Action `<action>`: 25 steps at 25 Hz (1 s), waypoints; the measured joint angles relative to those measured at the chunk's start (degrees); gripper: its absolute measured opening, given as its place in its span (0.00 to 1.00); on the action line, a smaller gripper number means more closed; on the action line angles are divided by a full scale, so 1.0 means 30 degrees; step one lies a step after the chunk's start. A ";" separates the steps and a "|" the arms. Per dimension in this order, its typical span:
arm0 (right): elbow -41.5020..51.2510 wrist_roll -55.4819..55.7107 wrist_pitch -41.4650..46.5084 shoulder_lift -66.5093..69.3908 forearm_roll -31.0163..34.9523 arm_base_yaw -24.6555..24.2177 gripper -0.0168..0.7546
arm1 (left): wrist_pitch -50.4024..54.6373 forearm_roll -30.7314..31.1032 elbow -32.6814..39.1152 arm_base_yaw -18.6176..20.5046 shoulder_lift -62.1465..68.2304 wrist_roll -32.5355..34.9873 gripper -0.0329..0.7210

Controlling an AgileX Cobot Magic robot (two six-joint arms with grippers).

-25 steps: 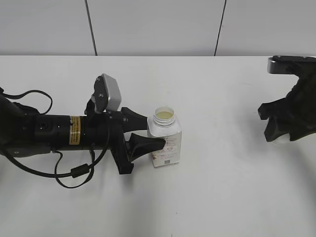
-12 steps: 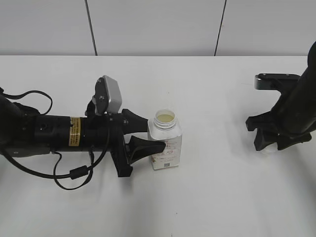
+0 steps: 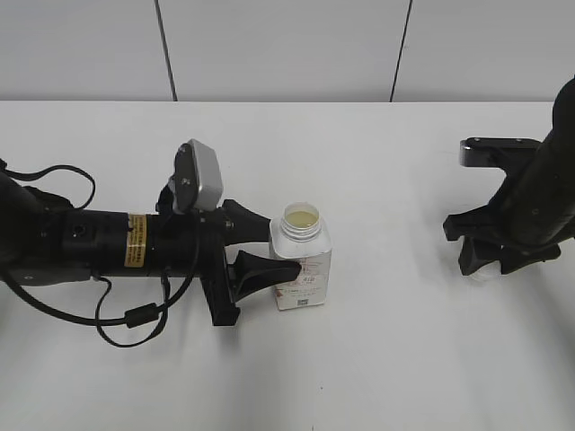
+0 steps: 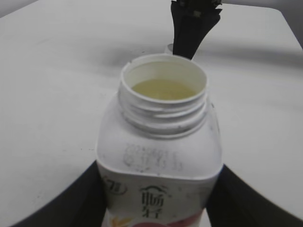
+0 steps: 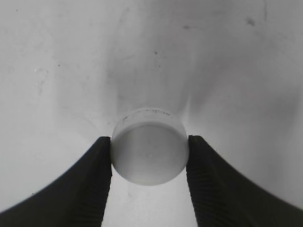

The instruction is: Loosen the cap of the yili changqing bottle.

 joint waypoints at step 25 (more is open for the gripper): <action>-0.0752 0.0014 0.0498 0.0000 0.0000 0.0000 0.75 | -0.0412 0.1628 -0.0017 0.0051 0.0000 0.0000 0.73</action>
